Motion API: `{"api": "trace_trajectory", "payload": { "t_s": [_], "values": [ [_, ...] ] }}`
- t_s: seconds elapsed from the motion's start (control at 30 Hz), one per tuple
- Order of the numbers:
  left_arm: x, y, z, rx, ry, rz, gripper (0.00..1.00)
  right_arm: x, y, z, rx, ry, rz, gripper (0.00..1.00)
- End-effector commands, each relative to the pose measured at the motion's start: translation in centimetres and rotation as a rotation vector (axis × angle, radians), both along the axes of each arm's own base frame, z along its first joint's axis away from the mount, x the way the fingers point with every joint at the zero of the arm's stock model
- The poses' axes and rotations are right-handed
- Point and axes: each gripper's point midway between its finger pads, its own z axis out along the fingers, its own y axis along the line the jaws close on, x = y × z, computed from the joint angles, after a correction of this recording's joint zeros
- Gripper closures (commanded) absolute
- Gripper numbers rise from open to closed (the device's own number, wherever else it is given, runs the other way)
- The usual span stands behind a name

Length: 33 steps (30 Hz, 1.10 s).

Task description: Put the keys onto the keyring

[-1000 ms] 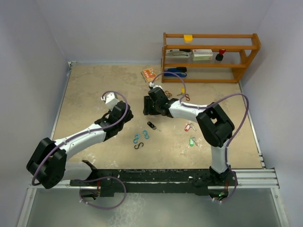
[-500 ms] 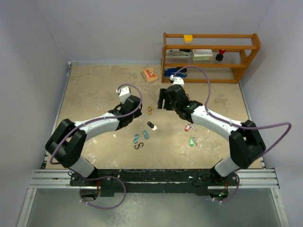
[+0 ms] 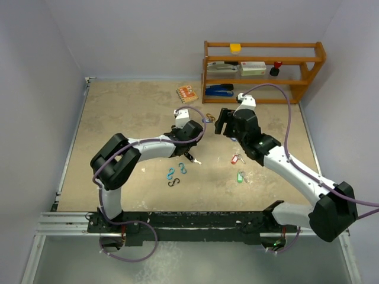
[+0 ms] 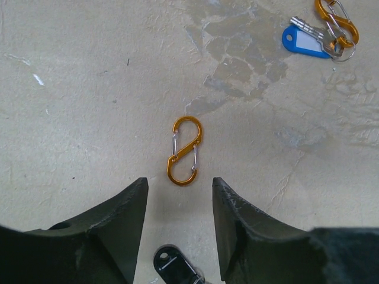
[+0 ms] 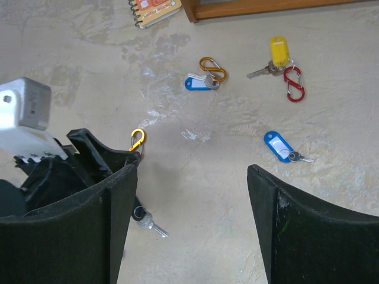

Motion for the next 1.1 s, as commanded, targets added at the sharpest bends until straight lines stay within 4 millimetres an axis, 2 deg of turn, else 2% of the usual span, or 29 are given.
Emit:
{"api": "trace_trajectory", "payload": {
  "t_s": [0.0,0.07,0.17,0.37,0.67,1.07],
  "values": [
    [1.6,-0.6,1.3,0.021,-0.059,0.011,0.53,0.1,-0.9,1.3,-0.010,-0.051,-0.013,0.22],
    [1.7,-0.8,1.1,0.026,-0.059,0.003,0.49,0.1,-1.0,1.5,-0.007,-0.056,-0.014,0.22],
    [1.9,-1.0,0.9,0.036,-0.061,-0.010,0.41,-0.1,-1.2,0.4,-0.017,-0.036,-0.012,0.22],
    [2.2,-1.4,0.5,0.052,-0.054,-0.027,0.34,0.0,-1.2,0.3,-0.014,-0.032,-0.008,0.22],
    [2.5,-1.5,-0.6,0.091,-0.036,-0.038,0.43,0.0,-1.3,0.2,-0.008,-0.032,-0.012,0.22],
    [2.6,-0.6,-1.9,0.171,-0.017,-0.042,0.47,0.1,-1.3,-0.2,0.000,-0.021,-0.006,0.22]
  ]
}}
